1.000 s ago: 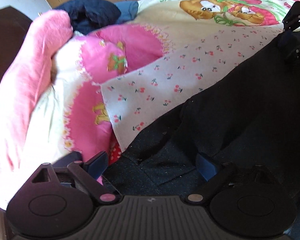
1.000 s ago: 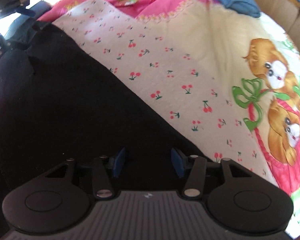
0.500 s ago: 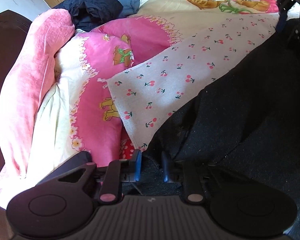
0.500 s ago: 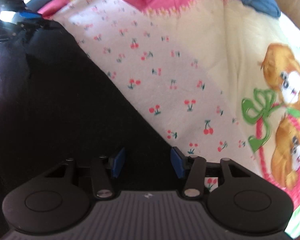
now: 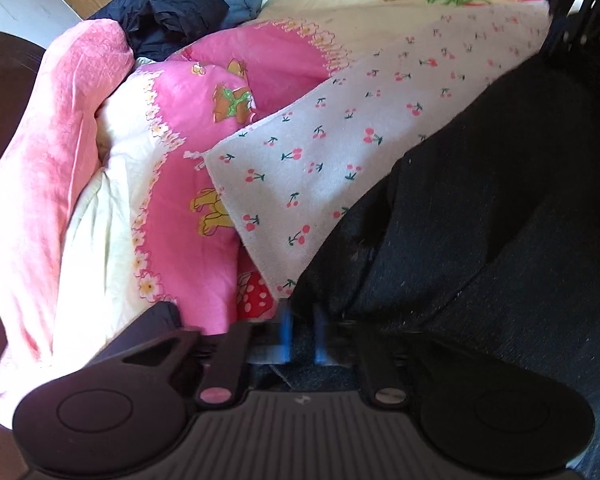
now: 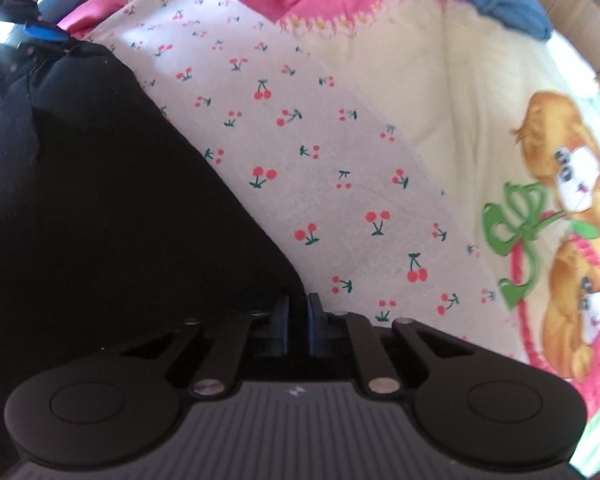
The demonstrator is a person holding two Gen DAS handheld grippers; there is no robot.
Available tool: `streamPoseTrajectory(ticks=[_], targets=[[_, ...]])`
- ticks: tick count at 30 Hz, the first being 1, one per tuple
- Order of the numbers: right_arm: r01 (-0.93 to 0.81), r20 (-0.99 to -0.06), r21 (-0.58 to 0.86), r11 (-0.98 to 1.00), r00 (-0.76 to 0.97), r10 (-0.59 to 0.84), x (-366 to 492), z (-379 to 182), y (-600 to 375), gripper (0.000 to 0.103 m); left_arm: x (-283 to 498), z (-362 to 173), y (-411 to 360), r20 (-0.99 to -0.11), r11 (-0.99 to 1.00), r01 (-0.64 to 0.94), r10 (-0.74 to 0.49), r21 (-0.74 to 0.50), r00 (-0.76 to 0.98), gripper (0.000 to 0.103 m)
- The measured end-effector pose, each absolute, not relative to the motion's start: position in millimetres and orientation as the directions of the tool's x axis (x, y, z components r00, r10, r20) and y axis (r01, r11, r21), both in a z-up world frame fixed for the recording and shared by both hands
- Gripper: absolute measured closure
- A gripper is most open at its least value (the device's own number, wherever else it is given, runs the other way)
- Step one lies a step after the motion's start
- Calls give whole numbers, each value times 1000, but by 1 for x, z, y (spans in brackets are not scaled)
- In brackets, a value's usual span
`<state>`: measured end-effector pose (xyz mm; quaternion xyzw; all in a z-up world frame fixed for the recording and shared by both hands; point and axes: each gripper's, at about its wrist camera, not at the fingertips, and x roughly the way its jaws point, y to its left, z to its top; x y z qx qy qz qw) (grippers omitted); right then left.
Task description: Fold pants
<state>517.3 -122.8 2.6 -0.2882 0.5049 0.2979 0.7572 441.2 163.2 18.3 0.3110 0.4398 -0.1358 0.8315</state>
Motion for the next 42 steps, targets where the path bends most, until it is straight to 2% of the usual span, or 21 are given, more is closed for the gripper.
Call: streamPoseTrajectory(ticks=[7, 14, 19, 24, 25, 27, 30, 32, 35, 38, 42], targets=[[-700, -861, -165, 694, 446, 245, 465, 59, -141, 99, 408, 56, 156, -762, 748, 475, 64, 464, 644, 83], [-671, -778, -129, 730, 525, 345, 331, 116, -177, 99, 284, 110, 161, -677, 779, 401, 40, 482, 734, 87], [-639, -784, -78, 766, 514, 348, 217, 111, -190, 100, 182, 109, 160, -659, 796, 401, -3, 454, 752, 87], [-620, -867, -97, 779, 436, 239, 169, 50, -171, 99, 160, 89, 145, -654, 822, 423, -82, 383, 752, 81], [-615, -895, -115, 780, 404, 187, 166, 33, -165, 97, 162, 87, 139, -657, 821, 435, -100, 370, 747, 79], [-626, -920, -164, 762, 376, 111, 167, 15, -154, 94, 168, 81, 131, -664, 815, 459, -127, 353, 737, 69], [-616, -913, -132, 776, 381, 147, 182, 40, -148, 90, 191, 77, 125, -652, 801, 479, -152, 359, 743, 53], [-603, -886, -57, 796, 398, 239, 203, 69, -145, 78, 219, 80, 126, -637, 826, 467, -181, 316, 749, 52], [-620, -828, 31, 784, 424, 368, 251, 103, -127, 68, 258, 79, 133, -634, 862, 456, -229, 220, 739, 49], [-638, -760, 128, 759, 428, 489, 320, 103, -95, 56, 278, 65, 138, -647, 851, 473, -230, 229, 727, 49], [-635, -735, 235, 735, 378, 562, 408, 56, -46, 56, 276, 45, 147, -682, 832, 490, -203, 258, 703, 49]])
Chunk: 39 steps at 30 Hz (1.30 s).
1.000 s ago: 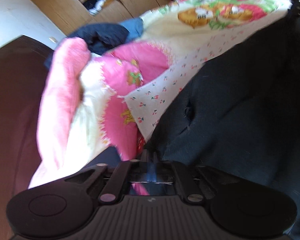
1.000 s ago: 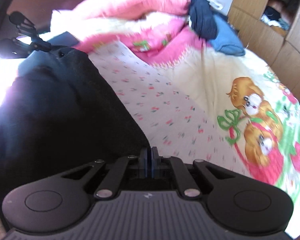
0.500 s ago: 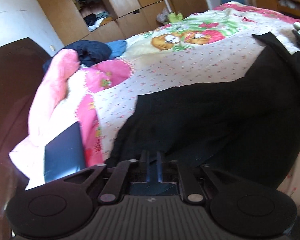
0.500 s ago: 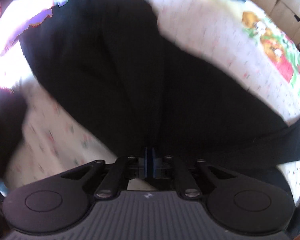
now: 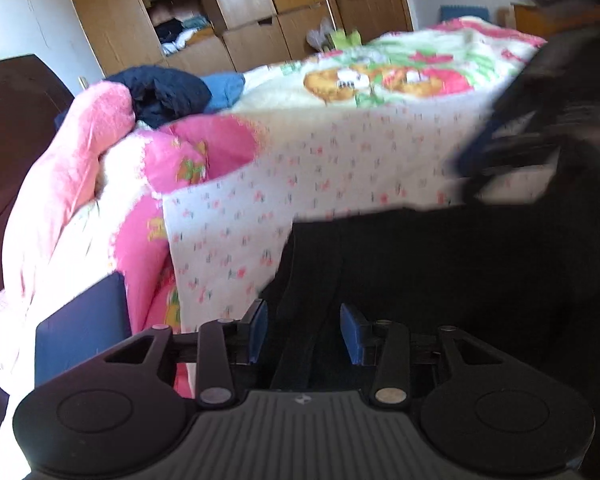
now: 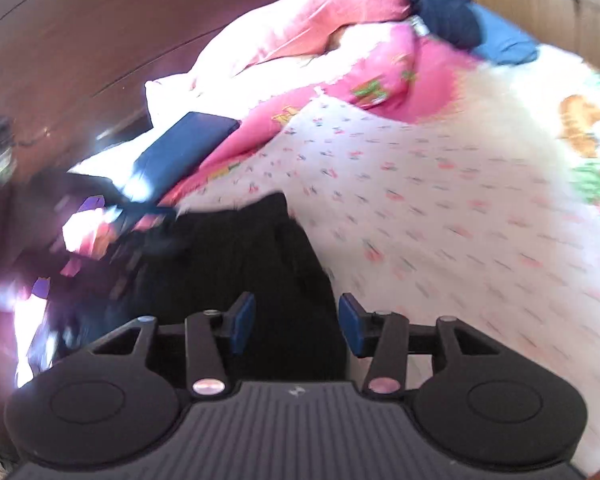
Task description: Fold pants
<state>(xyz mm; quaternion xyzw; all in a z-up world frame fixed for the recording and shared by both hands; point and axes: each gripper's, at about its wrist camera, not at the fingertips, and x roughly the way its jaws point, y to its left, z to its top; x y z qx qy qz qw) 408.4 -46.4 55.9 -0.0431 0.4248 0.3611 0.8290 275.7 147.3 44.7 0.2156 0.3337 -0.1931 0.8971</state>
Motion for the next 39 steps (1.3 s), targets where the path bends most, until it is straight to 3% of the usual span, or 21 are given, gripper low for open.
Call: streamPoseTrajectory(ticks=[6, 11, 15, 22, 28, 33, 36, 39], targets=[[-626, -749, 289, 725, 324, 578, 434, 19, -3, 57, 245, 51, 177, -662, 867, 435, -179, 243, 728, 48], [-635, -747, 251, 731, 353, 563, 420, 34, 4, 98, 222, 61, 200, -633, 899, 368, -144, 238, 761, 48], [-650, -706, 232, 723, 399, 585, 398, 67, -1, 99, 211, 69, 211, -610, 912, 346, -147, 222, 779, 48], [-784, -640, 217, 582, 336, 691, 317, 116, 41, 100, 180, 93, 238, -579, 912, 313, -109, 265, 808, 48], [-835, -647, 291, 467, 188, 739, 248, 78, 90, 100, 141, 88, 275, -608, 939, 228, -26, 256, 793, 47], [-763, -716, 354, 541, 151, 681, 229, 14, 113, 100, 121, 64, 269, -648, 938, 244, -28, 247, 762, 46], [-693, -675, 436, 574, 170, 718, 240, 19, 101, 100, 115, 59, 264, -657, 930, 276, -53, 241, 752, 45], [-700, -643, 432, 568, 202, 739, 243, 39, 98, 100, 116, 61, 261, -642, 928, 280, -62, 245, 764, 45]])
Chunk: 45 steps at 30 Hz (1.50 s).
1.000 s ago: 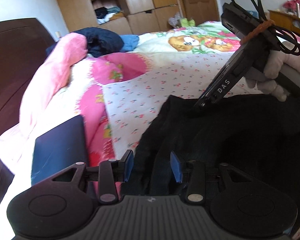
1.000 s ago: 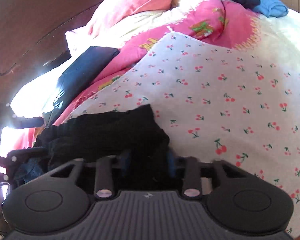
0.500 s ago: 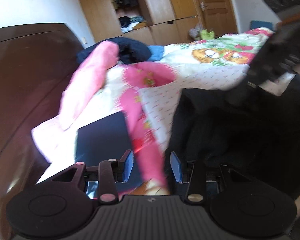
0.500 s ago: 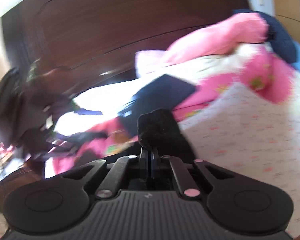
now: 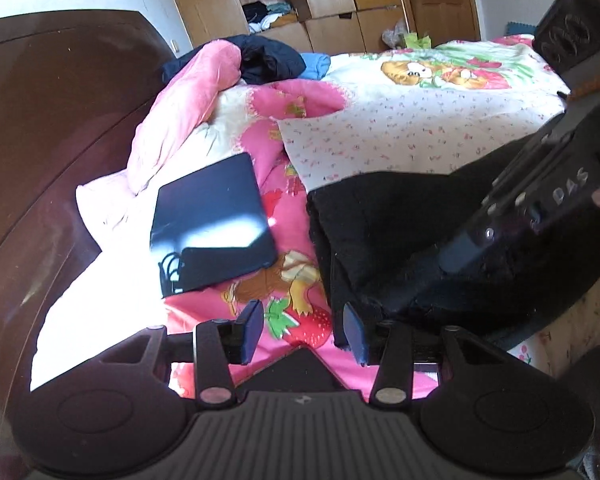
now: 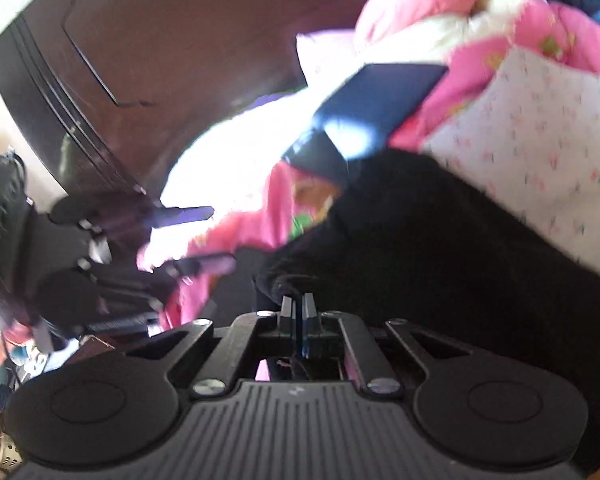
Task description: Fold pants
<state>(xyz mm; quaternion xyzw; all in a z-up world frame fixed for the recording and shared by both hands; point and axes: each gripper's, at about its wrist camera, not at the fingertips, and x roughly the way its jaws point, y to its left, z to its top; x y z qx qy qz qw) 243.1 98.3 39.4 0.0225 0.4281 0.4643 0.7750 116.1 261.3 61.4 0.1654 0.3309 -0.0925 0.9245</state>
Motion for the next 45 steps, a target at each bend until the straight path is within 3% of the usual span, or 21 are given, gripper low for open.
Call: streamPoseTrajectory(ticks=[3, 8, 14, 18, 21, 23, 25, 30, 36, 38, 42, 45], targets=[[-710, -625, 417, 567, 228, 747, 236, 50, 104, 100, 116, 69, 270, -616, 942, 250, -62, 225, 785, 45], [-640, -600, 509, 576, 217, 770, 224, 32, 115, 99, 109, 70, 280, -604, 948, 221, -40, 229, 796, 45], [-706, -685, 361, 609, 243, 687, 199, -18, 148, 96, 109, 58, 263, -610, 946, 247, -72, 209, 789, 45], [-691, -651, 379, 615, 273, 708, 189, -17, 122, 93, 115, 49, 231, -600, 936, 310, -154, 165, 785, 45], [-656, -640, 404, 638, 296, 709, 179, -4, 82, 91, 124, 25, 201, -663, 902, 358, -116, 242, 740, 44], [-595, -643, 412, 690, 346, 683, 173, 5, 44, 91, 125, 0, 189, -706, 862, 385, -46, 330, 707, 43], [-486, -656, 415, 769, 427, 623, 170, 8, -5, 90, 118, -7, 184, -689, 841, 386, -23, 379, 725, 42], [-139, -681, 405, 903, 614, 400, 166, 16, -134, 88, 118, 21, 158, -661, 844, 368, -21, 390, 750, 42], [172, -681, 327, 929, 725, 105, 188, 29, -241, 86, 125, 37, 72, -647, 804, 508, -214, 308, 732, 41], [226, -677, 297, 928, 735, 38, 206, 28, -262, 73, 130, 37, 35, -644, 784, 564, -296, 258, 705, 41], [286, -670, 224, 932, 739, -66, 246, 26, -296, 72, 141, 32, -37, -635, 725, 667, -436, 172, 638, 40], [320, -667, 183, 930, 735, -121, 281, 22, -311, 65, 147, 25, -81, -630, 692, 711, -499, 124, 595, 40]])
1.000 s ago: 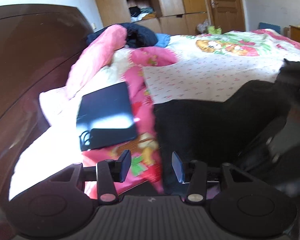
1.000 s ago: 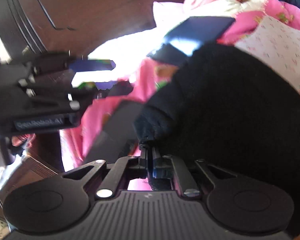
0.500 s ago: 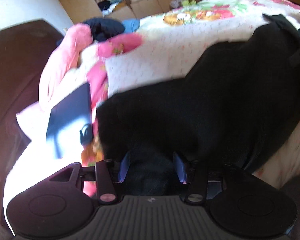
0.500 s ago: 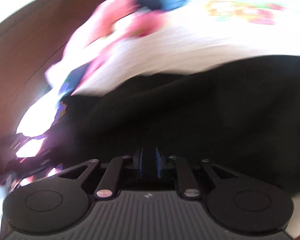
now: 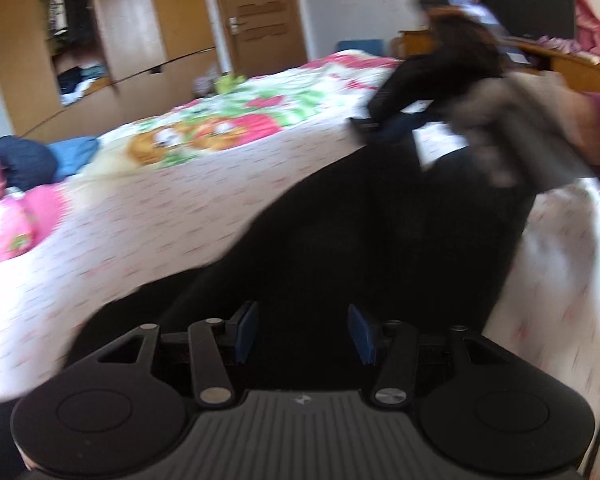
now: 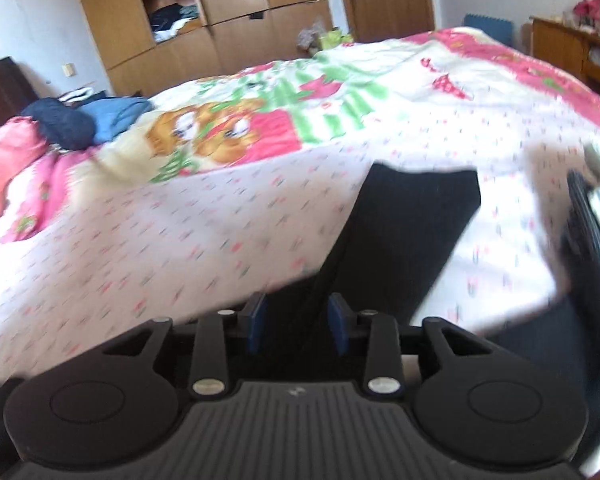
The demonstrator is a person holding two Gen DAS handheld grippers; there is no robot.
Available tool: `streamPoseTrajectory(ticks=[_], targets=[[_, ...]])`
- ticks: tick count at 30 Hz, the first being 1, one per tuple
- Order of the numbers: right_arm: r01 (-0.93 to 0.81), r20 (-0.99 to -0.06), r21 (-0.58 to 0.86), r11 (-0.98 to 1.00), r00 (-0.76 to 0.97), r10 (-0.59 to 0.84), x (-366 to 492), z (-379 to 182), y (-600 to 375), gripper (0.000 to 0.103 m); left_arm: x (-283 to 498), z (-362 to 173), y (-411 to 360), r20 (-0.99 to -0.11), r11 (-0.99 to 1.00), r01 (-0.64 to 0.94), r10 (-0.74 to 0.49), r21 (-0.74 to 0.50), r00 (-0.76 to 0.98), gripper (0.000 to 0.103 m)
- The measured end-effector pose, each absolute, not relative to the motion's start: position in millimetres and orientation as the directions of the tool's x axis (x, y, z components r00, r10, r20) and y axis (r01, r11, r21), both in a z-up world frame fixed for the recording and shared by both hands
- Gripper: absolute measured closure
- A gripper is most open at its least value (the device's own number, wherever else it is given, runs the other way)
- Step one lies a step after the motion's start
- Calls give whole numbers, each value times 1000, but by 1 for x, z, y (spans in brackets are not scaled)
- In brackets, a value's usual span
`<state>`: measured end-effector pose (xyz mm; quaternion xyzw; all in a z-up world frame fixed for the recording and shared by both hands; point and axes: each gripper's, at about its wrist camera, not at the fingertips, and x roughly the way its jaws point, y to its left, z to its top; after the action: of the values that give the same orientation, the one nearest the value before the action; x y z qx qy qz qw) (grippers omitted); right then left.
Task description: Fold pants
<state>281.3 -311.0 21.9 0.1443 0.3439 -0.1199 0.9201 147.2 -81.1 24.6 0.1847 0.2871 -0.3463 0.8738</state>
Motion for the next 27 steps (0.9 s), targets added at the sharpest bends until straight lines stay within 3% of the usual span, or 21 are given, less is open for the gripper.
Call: streamPoseTrajectory(ticks=[4, 6, 8, 12, 19, 27], targets=[[366, -695, 118, 923, 695, -187, 326, 6, -324, 63, 150, 13, -120, -638, 669, 733, -514, 120, 573, 40], [400, -702, 48, 915, 666, -254, 342, -7, -330, 69, 151, 8, -132, -648, 661, 738, -503, 137, 572, 40], [456, -710, 66, 887, 646, -280, 340, -12, -348, 99, 153, 4, -134, -665, 661, 736, -486, 144, 567, 40], [484, -681, 306, 820, 713, -167, 301, 0, -395, 100, 157, 4, -139, -679, 664, 736, -480, 132, 555, 43], [399, -449, 580, 710, 884, -130, 139, 55, -433, 100, 149, 13, -140, -655, 647, 750, -509, 137, 559, 46], [561, -586, 591, 580, 792, -170, 63, -14, -457, 98, 131, 2, -166, -702, 573, 781, -450, 247, 552, 47]])
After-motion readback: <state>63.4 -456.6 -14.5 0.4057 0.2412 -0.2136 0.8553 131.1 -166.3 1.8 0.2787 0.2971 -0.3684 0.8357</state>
